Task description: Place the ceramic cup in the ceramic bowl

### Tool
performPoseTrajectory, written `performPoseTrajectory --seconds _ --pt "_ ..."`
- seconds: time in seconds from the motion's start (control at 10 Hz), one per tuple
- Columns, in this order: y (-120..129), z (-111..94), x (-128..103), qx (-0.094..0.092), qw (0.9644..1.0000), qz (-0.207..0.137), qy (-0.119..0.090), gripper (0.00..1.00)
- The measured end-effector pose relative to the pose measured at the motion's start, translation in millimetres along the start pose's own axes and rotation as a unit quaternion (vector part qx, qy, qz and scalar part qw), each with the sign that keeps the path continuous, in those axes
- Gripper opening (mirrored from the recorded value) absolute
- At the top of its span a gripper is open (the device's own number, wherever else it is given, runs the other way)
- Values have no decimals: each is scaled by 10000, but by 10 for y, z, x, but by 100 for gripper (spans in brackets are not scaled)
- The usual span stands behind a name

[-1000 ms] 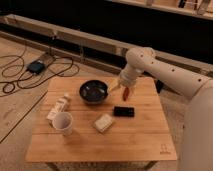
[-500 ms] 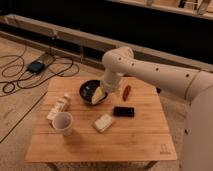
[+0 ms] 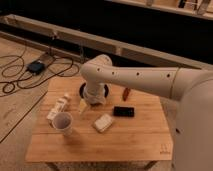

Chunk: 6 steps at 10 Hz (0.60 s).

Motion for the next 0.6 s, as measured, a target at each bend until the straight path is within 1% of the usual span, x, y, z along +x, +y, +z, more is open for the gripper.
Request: performPoseTrajectory --seconds 0.3,0.6 --pt "-317 179 85 83 9989 -409 -223 80" --pt "-478 355 184 175 9967 -706 -367 80"
